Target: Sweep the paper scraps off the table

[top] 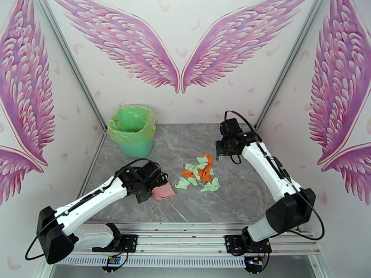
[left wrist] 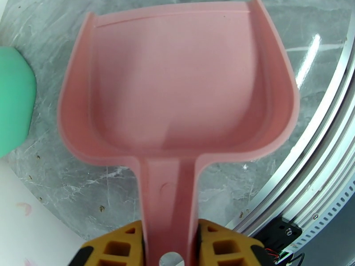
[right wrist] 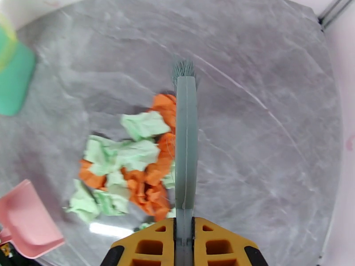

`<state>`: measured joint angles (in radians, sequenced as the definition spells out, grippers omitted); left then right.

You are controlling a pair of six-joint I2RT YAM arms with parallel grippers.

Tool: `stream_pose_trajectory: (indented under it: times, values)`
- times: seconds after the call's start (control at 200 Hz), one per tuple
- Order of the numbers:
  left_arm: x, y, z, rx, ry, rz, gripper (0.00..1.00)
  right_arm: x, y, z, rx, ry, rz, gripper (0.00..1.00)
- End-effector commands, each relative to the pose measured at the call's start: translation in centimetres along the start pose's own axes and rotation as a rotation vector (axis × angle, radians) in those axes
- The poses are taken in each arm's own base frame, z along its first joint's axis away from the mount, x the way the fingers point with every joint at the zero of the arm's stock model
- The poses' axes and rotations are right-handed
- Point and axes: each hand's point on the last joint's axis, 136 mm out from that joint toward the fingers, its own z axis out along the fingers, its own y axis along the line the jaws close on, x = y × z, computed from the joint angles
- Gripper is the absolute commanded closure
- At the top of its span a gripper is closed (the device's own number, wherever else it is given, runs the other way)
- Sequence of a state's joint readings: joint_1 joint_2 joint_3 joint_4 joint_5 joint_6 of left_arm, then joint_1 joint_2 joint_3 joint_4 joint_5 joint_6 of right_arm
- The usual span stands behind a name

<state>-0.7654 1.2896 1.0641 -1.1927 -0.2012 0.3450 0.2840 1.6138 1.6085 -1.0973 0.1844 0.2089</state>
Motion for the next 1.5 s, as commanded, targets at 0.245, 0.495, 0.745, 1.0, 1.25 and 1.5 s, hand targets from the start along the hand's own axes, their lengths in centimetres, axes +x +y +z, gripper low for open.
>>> stream_pose_trajectory:
  times: [0.245,0.495,0.745,1.0,1.25,1.5]
  values:
    - [-1.4,0.1,2.1,0.102,0.025,-0.021,1.00,-2.7,-2.0,3.9,0.311,0.131,-0.222,1.00]
    - [-2.4,-0.4,3.3,0.125,-0.007,0.005,1.00,-1.3,0.0,7.1,0.277,0.184,-0.261,1.00]
    - [-3.0,-0.9,5.4,0.147,0.035,0.027,1.00,0.2,1.6,8.0,0.250,0.214,-0.307,1.00]
    - [-3.4,-1.4,6.5,0.159,0.048,0.049,1.00,2.5,4.9,8.6,0.207,0.262,-0.419,1.00]
    - [-4.0,-2.0,7.0,0.157,0.040,0.055,1.00,5.2,7.9,8.3,0.208,0.291,-0.526,1.00]
    - [-5.3,-2.6,8.4,0.160,0.044,0.066,1.00,7.5,10.2,7.7,0.198,0.313,-0.601,1.00]
